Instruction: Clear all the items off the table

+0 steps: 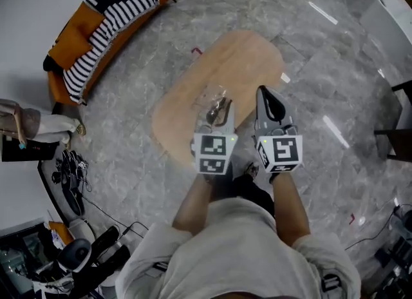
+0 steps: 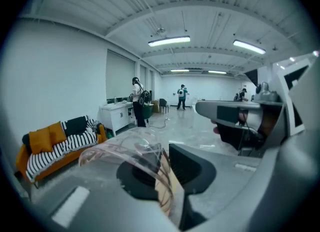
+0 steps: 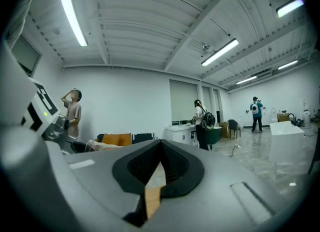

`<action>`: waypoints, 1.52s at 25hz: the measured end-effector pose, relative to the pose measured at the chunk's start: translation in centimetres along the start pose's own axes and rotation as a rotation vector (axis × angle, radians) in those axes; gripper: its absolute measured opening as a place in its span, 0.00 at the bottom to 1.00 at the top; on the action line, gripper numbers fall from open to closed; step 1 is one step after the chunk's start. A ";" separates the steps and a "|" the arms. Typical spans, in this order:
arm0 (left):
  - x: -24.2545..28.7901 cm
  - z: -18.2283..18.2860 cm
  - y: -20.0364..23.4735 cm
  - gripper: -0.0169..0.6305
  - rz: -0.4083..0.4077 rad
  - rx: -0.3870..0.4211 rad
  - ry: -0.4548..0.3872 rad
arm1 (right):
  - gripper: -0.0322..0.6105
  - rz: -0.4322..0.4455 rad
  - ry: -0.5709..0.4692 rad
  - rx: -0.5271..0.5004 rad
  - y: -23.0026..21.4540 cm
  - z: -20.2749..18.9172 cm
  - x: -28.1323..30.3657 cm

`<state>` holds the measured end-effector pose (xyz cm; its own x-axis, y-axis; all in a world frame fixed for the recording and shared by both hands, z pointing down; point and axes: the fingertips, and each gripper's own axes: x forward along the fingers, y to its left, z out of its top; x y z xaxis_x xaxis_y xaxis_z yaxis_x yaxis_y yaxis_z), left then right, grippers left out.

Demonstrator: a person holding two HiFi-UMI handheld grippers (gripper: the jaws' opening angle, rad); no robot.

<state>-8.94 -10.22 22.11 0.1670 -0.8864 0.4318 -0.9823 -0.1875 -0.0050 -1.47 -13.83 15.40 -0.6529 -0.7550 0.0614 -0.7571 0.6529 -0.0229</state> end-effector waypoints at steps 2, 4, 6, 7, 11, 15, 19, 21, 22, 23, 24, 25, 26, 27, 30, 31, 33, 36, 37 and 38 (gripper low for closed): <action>-1.3 1.2 -0.9 0.15 0.000 -0.016 -0.037 | 0.06 0.013 -0.031 -0.016 0.2 1.6 -1.5; -2.6 3.0 -1.6 0.15 0.024 0.018 -0.078 | 0.06 0.019 -0.059 -0.023 0.1 3.0 -3.2; -4.0 4.7 -2.2 0.15 0.061 0.055 -0.122 | 0.06 0.020 -0.085 -0.032 -0.1 4.1 -4.8; -4.5 5.3 -2.5 0.15 0.076 0.071 -0.140 | 0.06 0.019 -0.097 -0.036 -0.1 4.6 -5.6; -5.5 6.2 -4.3 0.15 0.073 0.084 -0.174 | 0.06 0.000 -0.128 -0.043 -0.7 5.8 -7.7; -6.4 7.2 -6.3 0.15 0.060 0.115 -0.212 | 0.06 -0.008 -0.163 -0.053 -0.9 6.6 -9.3; -6.8 8.0 -7.6 0.15 0.043 0.135 -0.233 | 0.06 -0.016 -0.189 -0.063 -1.2 7.2 -10.0; -6.8 8.3 -8.0 0.15 0.036 0.140 -0.237 | 0.06 -0.022 -0.194 -0.068 -1.5 7.3 -10.3; -6.8 8.4 -8.2 0.15 0.034 0.144 -0.238 | 0.06 -0.025 -0.196 -0.069 -1.7 7.3 -10.4; -6.8 8.4 -8.4 0.15 0.032 0.148 -0.239 | 0.06 -0.027 -0.196 -0.069 -1.8 7.2 -10.6; -6.8 8.5 -8.6 0.15 0.029 0.151 -0.239 | 0.06 -0.029 -0.197 -0.067 -2.0 7.3 -10.8; -6.7 8.5 -8.8 0.15 0.026 0.153 -0.239 | 0.06 -0.030 -0.198 -0.066 -2.1 7.3 -10.9; -6.7 8.5 -9.0 0.15 0.023 0.154 -0.240 | 0.06 -0.031 -0.199 -0.067 -2.2 7.3 -11.0; -6.6 8.6 -9.1 0.15 0.019 0.152 -0.241 | 0.06 -0.031 -0.199 -0.069 -2.2 7.3 -11.0; -6.5 8.8 -9.6 0.15 0.007 0.150 -0.246 | 0.06 -0.040 -0.196 -0.079 -2.6 7.0 -11.1; -6.4 9.0 -9.8 0.15 0.005 0.149 -0.248 | 0.06 -0.044 -0.194 -0.079 -2.8 6.9 -11.2; -6.4 9.3 -9.9 0.15 0.003 0.148 -0.255 | 0.06 -0.048 -0.192 -0.076 -3.1 6.8 -11.2; -6.3 9.5 -9.5 0.15 0.008 0.142 -0.259 | 0.06 -0.044 -0.196 -0.081 -3.0 7.0 -11.0; -6.2 9.5 -9.5 0.15 0.009 0.140 -0.257 | 0.06 -0.041 -0.196 -0.083 -2.9 7.0 -10.9; -6.1 9.4 -9.6 0.15 0.009 0.138 -0.255 | 0.06 -0.038 -0.194 -0.084 -3.0 6.9 -10.9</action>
<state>0.28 -7.01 11.04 0.1918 -0.9627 0.1908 -0.9658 -0.2197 -0.1378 7.77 -7.94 7.89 -0.6222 -0.7715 -0.1327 -0.7820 0.6205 0.0593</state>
